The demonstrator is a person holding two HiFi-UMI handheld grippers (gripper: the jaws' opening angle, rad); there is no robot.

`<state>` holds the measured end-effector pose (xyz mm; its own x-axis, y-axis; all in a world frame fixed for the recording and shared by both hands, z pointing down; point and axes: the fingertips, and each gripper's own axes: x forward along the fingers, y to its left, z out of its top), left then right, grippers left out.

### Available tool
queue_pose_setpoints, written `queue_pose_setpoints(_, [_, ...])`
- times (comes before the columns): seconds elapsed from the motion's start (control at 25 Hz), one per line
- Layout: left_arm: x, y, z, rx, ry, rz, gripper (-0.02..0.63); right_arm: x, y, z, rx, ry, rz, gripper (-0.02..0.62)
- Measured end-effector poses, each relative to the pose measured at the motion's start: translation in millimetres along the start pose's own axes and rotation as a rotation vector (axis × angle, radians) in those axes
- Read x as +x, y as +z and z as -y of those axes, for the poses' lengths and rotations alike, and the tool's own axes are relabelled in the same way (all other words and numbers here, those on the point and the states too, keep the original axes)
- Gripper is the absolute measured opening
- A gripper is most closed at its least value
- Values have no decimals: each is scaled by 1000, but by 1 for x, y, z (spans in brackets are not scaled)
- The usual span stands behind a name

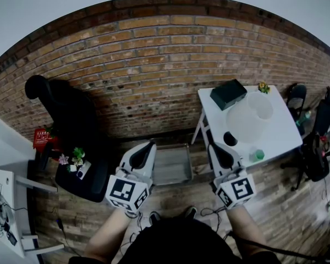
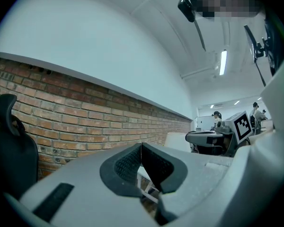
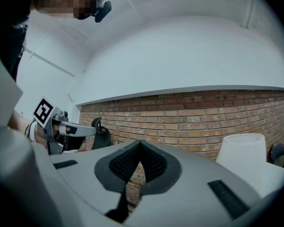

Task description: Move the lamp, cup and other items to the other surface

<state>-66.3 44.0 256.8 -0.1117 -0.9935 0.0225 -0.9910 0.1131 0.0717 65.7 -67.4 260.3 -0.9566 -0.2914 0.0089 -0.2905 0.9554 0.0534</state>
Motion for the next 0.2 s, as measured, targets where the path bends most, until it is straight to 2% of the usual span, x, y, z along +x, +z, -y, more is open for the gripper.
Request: queue_pose_setpoints(0.2, [3,0,-1,-1,-1,-2,6,3,0,1,-2,5,-3,5])
